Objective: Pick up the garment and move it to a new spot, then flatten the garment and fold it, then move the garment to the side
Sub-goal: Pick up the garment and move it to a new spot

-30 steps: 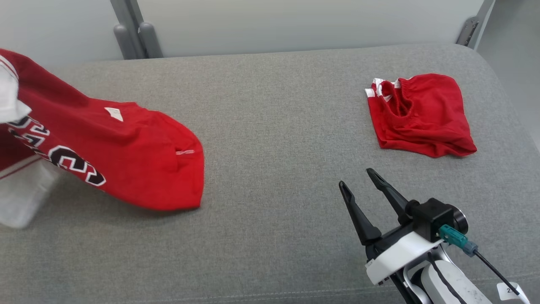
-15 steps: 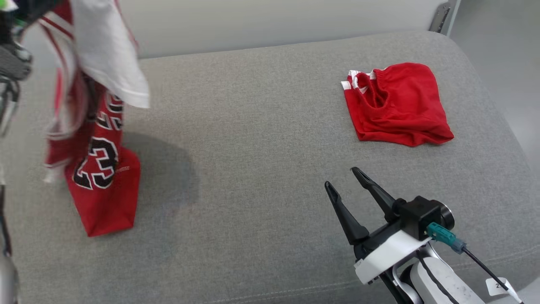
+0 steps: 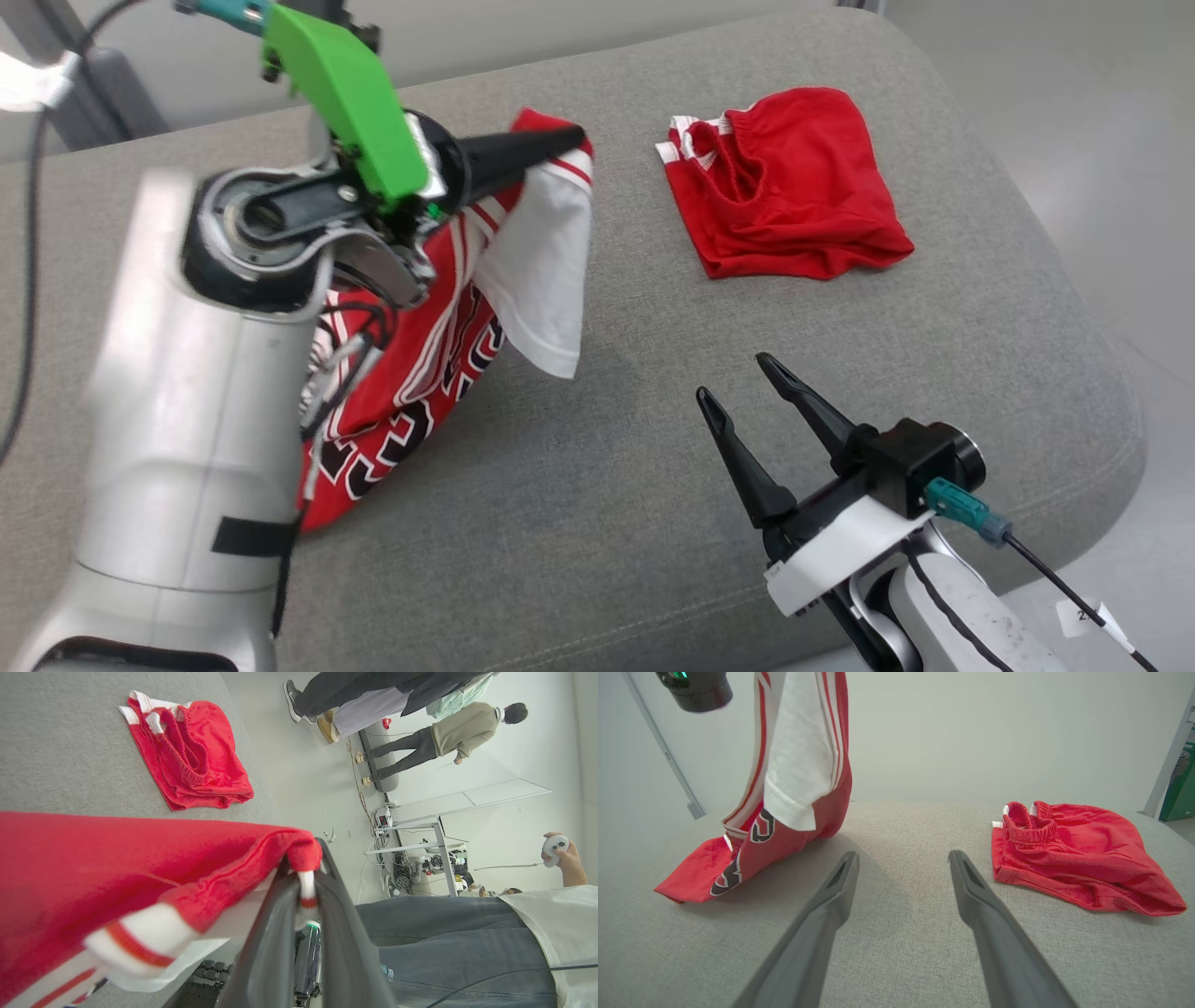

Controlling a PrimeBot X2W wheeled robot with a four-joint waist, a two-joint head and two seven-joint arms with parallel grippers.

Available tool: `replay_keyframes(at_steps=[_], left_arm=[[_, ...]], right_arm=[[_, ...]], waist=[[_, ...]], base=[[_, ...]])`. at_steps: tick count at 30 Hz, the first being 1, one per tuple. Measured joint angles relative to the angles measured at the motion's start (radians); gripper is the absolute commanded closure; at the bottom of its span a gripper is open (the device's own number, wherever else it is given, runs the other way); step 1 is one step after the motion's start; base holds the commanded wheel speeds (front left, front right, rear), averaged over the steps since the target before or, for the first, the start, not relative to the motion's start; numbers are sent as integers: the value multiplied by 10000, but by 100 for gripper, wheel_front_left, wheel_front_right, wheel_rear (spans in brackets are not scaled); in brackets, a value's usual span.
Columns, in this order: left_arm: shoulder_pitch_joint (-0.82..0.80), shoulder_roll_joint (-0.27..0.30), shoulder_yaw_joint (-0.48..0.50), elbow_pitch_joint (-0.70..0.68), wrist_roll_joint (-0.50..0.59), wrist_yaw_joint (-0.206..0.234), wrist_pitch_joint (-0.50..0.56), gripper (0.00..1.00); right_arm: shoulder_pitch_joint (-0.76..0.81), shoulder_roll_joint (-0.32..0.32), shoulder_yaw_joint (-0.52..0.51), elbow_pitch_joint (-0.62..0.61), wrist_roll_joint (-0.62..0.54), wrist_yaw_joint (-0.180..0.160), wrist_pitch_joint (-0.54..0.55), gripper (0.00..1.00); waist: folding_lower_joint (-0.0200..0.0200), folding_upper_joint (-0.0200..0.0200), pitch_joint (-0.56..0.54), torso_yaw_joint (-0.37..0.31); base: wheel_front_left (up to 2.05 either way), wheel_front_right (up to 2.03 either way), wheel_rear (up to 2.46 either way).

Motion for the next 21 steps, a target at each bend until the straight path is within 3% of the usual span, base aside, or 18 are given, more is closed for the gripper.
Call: replay_keyframes(at_steps=[3,6,15,21], left_arm=[[384,-562,-550,-69,-23,-21,-35,100],[738,-765,-1221,-182,-13,-48,-54,100],[1702,-272,-3116,-274,288,-236,-217,100],[1838,-90,-3638,-240,399,-520,-727,100]], right_arm=[[-11,69,73,17,0,2,0,0],[-99,157,163,8,0,71,0,0],[-461,309,253,-73,0,86,0,0],[-462,366,245,-23,0,90,0,0]], waist=[[0,0,158,-318],[0,0,349,-614],[0,0,1113,-1326],[0,0,1560,-1697]], base=[[0,0,0],[0,0,0],[0,0,0],[0,0,0]])
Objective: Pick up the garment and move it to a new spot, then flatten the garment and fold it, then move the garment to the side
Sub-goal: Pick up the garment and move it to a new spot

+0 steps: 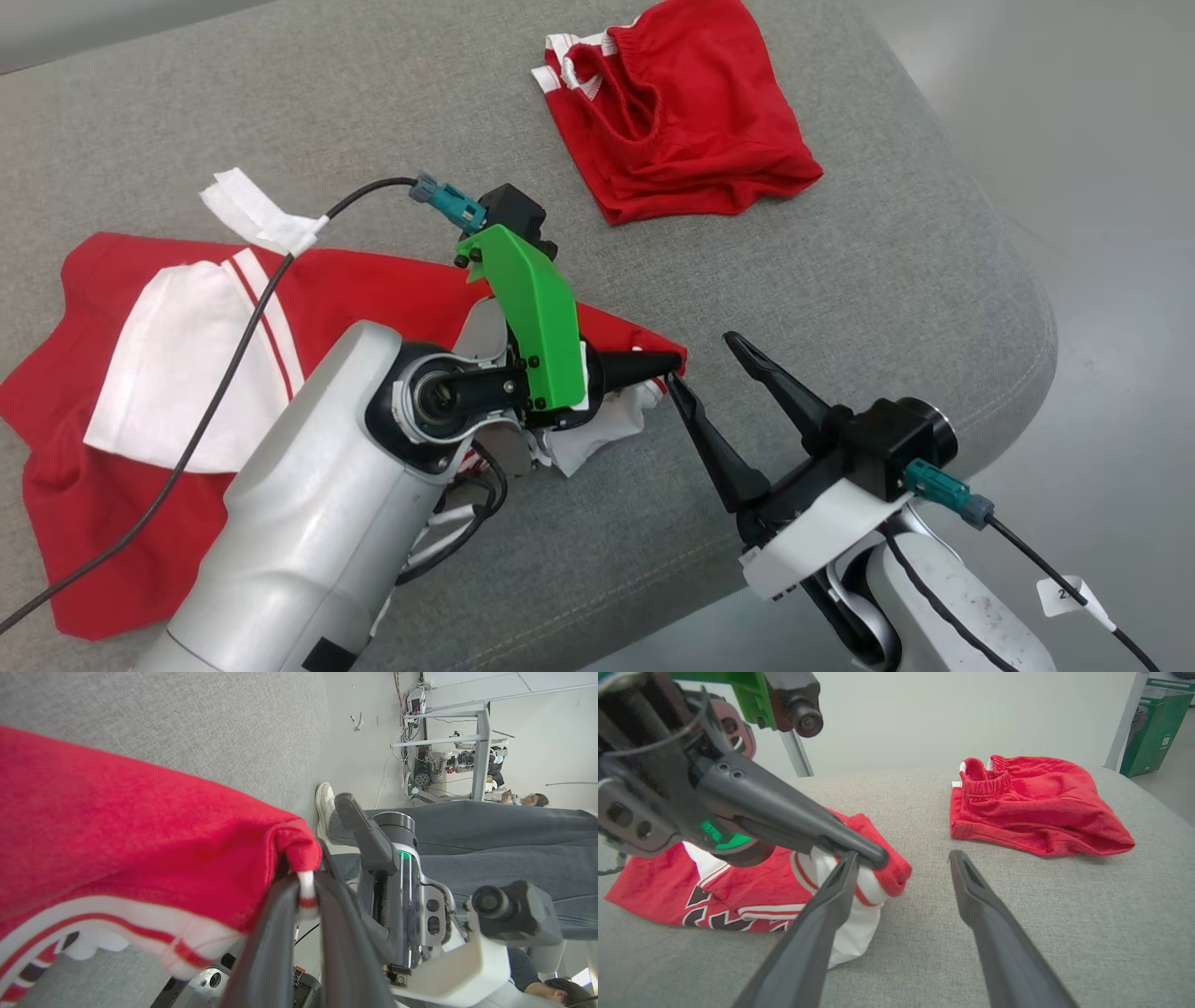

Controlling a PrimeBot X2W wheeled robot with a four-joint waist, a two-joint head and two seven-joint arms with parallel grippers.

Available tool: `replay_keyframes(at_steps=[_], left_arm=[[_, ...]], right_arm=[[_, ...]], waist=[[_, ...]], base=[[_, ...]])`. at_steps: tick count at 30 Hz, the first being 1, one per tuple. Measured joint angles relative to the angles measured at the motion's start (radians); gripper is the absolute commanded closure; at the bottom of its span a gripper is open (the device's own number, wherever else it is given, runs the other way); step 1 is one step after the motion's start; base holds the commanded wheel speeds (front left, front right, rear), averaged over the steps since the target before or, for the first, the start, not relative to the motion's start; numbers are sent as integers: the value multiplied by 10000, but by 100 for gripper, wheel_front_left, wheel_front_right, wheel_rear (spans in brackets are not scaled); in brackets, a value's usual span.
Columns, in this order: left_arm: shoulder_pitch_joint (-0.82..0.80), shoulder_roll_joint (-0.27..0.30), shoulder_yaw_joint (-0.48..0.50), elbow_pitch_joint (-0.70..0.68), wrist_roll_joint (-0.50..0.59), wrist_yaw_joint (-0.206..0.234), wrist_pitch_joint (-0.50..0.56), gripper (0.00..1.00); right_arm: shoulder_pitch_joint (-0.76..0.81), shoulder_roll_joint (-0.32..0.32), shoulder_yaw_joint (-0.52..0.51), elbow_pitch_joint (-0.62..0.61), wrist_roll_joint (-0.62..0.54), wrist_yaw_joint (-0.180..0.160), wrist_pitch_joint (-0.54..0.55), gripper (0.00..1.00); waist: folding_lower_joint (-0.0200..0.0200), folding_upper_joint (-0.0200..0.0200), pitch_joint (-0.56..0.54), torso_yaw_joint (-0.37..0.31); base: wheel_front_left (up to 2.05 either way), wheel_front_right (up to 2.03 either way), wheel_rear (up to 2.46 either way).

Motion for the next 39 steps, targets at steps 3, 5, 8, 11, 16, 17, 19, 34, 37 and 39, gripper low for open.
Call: replay_keyframes(at_steps=[3,5,8,11,16,17,19,34,37,39], left_arm=[[-6,54,-265,0,-42,-134,-447,100],[-37,59,-428,25,-21,-142,-746,0],[-43,221,-614,173,77,-144,-1106,0],[-44,280,-859,228,81,-196,-1453,0],[-70,267,-1202,257,278,-458,-2065,0],[-71,255,-1267,190,330,-593,-2184,0],[-62,98,-1496,23,685,-792,-2527,0],[1561,38,-1133,-433,1916,-899,-5751,0],[2026,40,-957,-558,2031,-729,-6399,0],[2312,92,-897,-602,2224,-619,-6824,0]], right_arm=[[1,0,-79,61,-4,-2,0,0],[1,0,-140,75,-36,0,-2,0],[1,-6,-209,84,-44,0,-88,0],[2,-13,-249,178,-71,0,-88,0],[18,-167,-447,353,-94,0,-86,0],[20,-199,-527,426,-105,-19,-82,0],[33,-357,-685,541,-113,-25,-82,0],[718,-2157,-646,1269,-819,2,-59,0],[708,-2257,-314,1080,-1104,88,-10,0],[668,-2309,-153,957,-1164,96,33,0]], waist=[[0,0,175,-118],[0,0,195,-73],[0,0,171,65],[0,0,118,223],[0,0,-49,520],[0,0,-98,585],[0,0,-210,727],[0,0,-1255,2347],[0,0,-1446,2758],[0,0,-1565,3030]], base=[[0,0,0],[0,0,0],[0,0,0],[0,0,0],[0,0,0],[0,0,0],[0,0,0],[0,0,0],[0,0,0],[0,0,0]])
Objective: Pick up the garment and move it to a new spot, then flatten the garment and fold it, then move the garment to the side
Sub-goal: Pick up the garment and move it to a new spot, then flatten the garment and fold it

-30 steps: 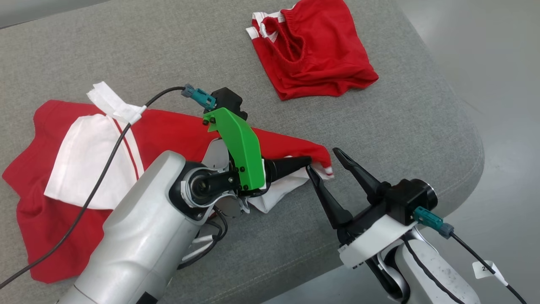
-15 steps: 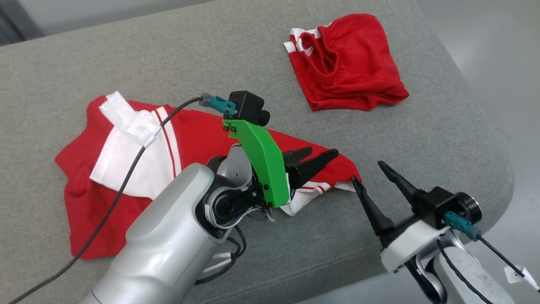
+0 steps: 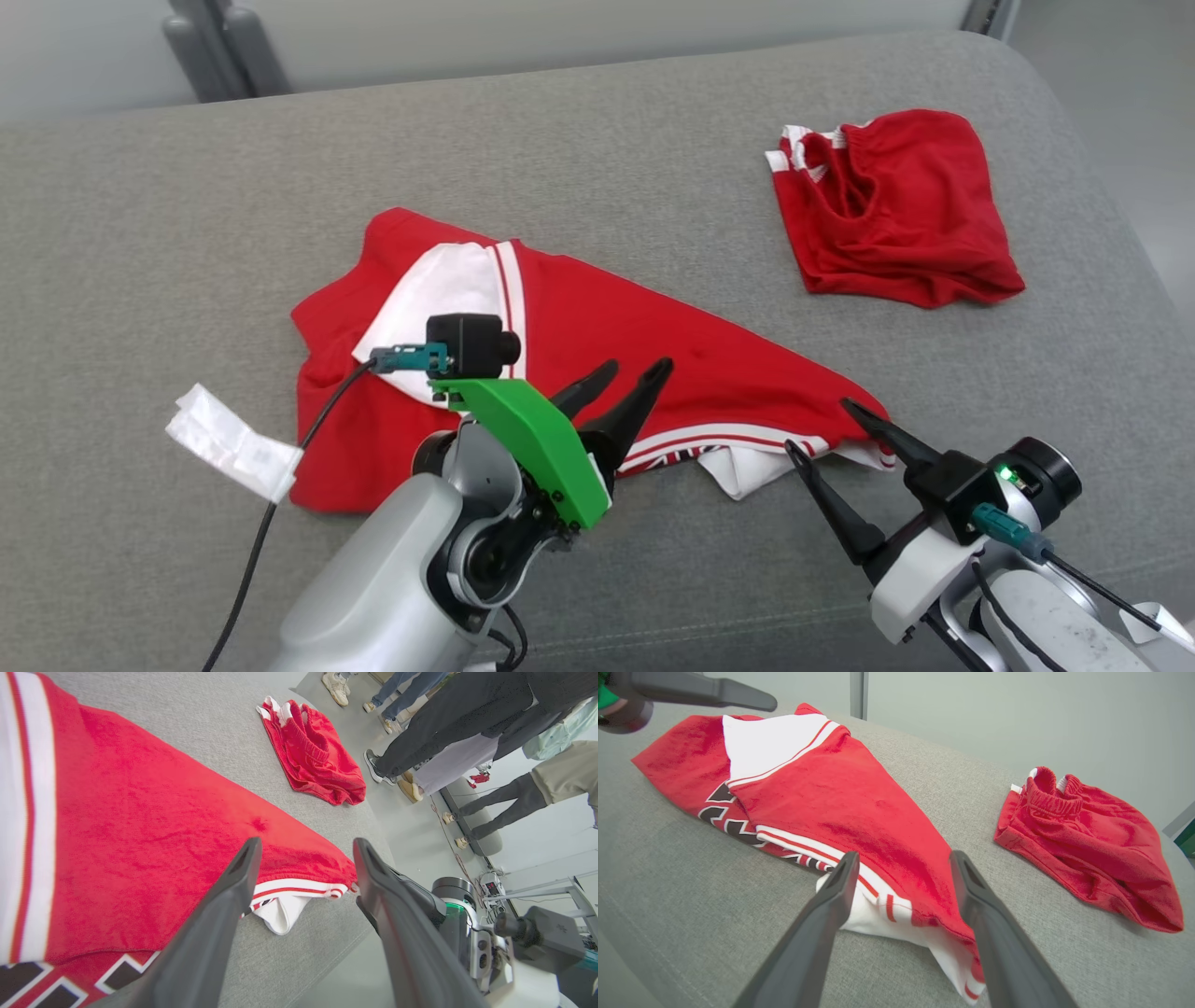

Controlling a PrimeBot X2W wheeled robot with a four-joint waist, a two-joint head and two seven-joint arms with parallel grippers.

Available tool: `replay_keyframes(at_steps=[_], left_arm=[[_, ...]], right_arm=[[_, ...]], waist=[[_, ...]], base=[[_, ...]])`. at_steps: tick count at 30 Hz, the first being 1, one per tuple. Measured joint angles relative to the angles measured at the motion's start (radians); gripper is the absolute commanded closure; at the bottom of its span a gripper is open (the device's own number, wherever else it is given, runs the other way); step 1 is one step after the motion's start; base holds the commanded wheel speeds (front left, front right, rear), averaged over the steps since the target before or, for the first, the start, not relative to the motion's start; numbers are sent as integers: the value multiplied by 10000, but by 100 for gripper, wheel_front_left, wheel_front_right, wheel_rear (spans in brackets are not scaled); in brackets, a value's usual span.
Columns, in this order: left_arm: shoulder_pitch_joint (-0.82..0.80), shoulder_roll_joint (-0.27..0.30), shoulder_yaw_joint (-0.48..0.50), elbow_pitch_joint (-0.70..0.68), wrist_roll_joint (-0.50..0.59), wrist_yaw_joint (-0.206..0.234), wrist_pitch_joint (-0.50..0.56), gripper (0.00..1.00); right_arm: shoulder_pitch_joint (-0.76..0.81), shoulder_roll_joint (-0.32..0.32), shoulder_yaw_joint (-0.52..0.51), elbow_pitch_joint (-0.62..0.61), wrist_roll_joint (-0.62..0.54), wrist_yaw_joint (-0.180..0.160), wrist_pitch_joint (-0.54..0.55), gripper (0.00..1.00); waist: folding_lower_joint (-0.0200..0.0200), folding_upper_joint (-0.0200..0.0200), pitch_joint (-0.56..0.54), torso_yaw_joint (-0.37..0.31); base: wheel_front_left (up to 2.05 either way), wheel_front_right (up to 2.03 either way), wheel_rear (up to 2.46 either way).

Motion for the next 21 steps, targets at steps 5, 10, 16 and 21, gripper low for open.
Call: replay_keyframes(at_steps=[5,10,16,21], left_arm=[[615,77,240,-13,307,318,-788,0],[1267,102,236,-88,453,485,-1384,0],[1539,84,215,-485,456,493,-1831,0],[1548,79,67,-759,665,493,-2142,0]], right_arm=[[-161,-38,380,-163,-79,79,174,0],[-499,-42,717,-176,-127,111,594,0],[-985,-142,947,224,-196,167,1195,0],[-1395,-236,1103,660,-196,169,1618,0]], waist=[[0,0,-205,533],[0,0,-358,1212],[0,-1,-372,2024],[0,0,-228,2799]], base=[[0,0,0],[0,0,0],[0,0,0],[0,0,0]])
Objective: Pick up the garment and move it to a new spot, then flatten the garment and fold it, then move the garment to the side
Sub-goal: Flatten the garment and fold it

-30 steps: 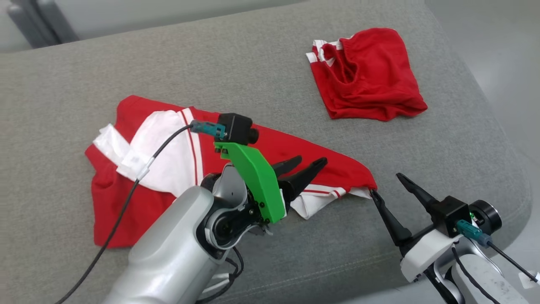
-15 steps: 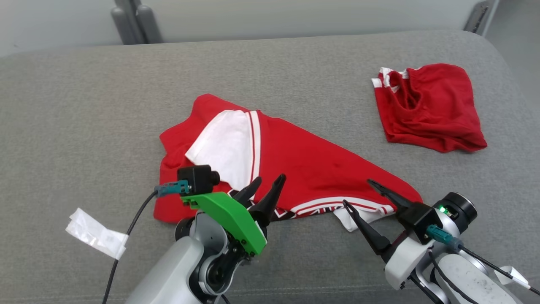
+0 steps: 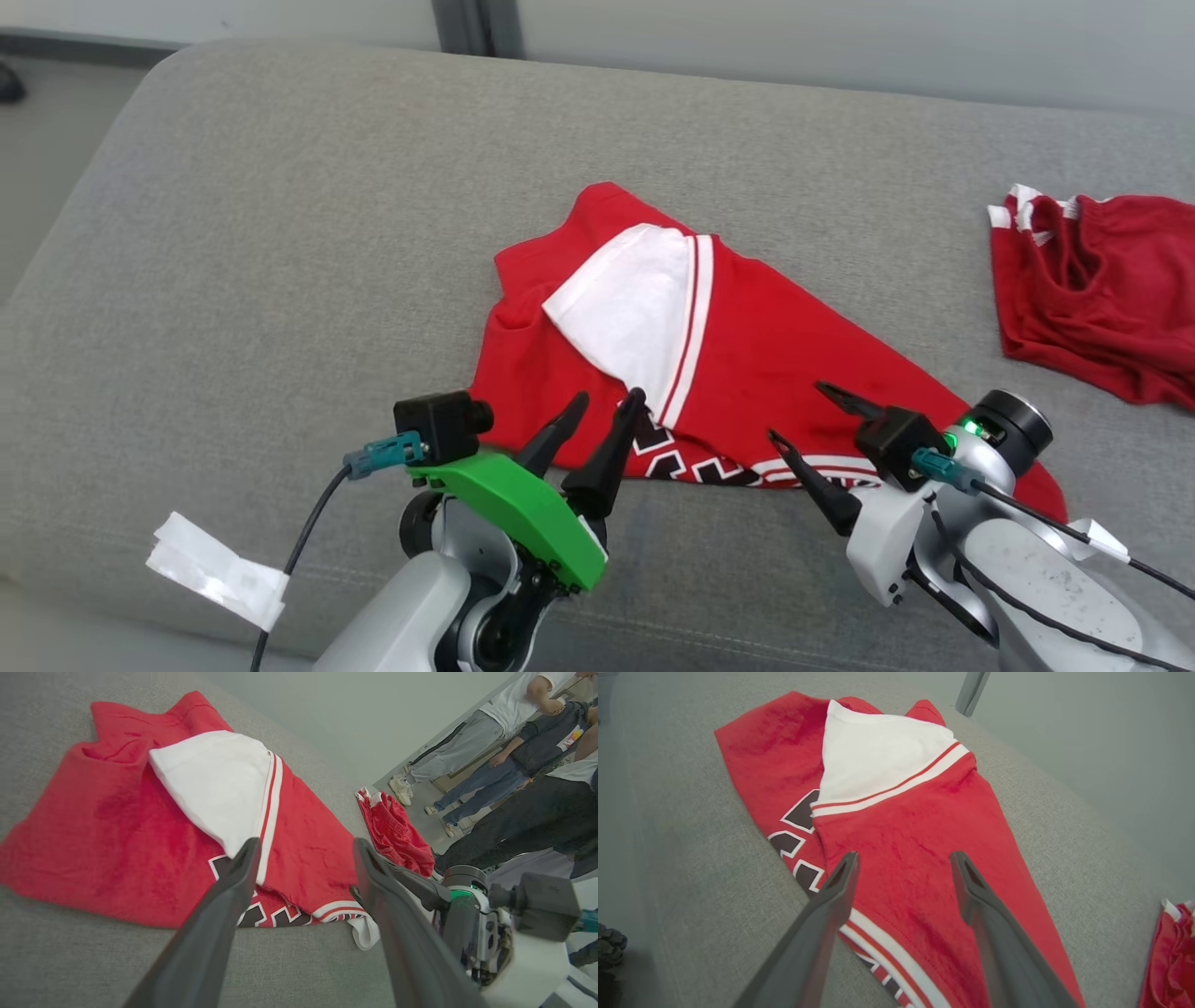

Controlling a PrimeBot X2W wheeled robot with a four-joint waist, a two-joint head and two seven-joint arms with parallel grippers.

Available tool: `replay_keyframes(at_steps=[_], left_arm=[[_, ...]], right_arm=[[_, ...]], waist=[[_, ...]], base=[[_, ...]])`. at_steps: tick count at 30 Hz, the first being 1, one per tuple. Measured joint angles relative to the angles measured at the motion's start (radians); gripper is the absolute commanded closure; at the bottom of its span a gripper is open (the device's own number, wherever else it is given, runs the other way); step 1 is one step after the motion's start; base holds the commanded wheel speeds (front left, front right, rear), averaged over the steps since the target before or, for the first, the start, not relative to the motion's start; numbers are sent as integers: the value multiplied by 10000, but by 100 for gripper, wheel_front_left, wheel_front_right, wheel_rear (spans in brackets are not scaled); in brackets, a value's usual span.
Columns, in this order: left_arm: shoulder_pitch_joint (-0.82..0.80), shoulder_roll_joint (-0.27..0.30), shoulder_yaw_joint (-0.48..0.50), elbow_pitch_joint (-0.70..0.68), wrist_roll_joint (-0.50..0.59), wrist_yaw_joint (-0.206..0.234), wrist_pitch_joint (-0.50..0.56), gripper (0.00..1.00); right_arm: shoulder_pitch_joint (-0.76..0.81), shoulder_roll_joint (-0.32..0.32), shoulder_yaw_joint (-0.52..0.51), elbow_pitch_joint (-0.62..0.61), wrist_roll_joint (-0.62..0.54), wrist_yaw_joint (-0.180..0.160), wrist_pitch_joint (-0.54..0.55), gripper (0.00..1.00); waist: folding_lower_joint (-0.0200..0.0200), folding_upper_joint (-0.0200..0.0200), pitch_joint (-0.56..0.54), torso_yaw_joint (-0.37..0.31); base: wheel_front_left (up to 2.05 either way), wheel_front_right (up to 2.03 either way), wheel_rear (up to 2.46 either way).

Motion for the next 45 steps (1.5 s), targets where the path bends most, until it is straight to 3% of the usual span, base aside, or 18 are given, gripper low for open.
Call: replay_keyframes(at_steps=[17,33,34,36,37,39,45], left_arm=[[376,102,-58,-265,493,0,-740,0],[390,90,127,-431,460,-15,-1091,0],[391,79,123,-462,460,-17,-1093,0],[391,71,123,-481,456,-27,-1122,0],[392,69,123,-489,447,-31,-1122,0],[393,61,121,-491,403,-102,-1122,0],[405,38,130,-453,382,-115,-1210,0]], right_arm=[[-558,-171,711,683,230,13,477,0],[-1072,-851,1271,855,439,13,704,0],[-1085,-982,1287,872,472,13,794,11],[-1150,-1081,1317,874,577,17,872,64],[-1183,-1120,1325,871,648,31,886,84],[-1277,-1197,1325,865,752,79,963,100],[-1348,-1375,1369,859,974,84,1012,100]], waist=[[0,0,569,1770],[0,0,1092,2238],[0,0,1123,2232],[0,0,1154,2227],[0,0,1171,2225],[0,0,1209,2230],[0,0,1228,2281]], base=[[0,0,0],[0,0,0],[0,0,0],[0,0,0],[0,0,0],[0,0,0],[0,0,0]])
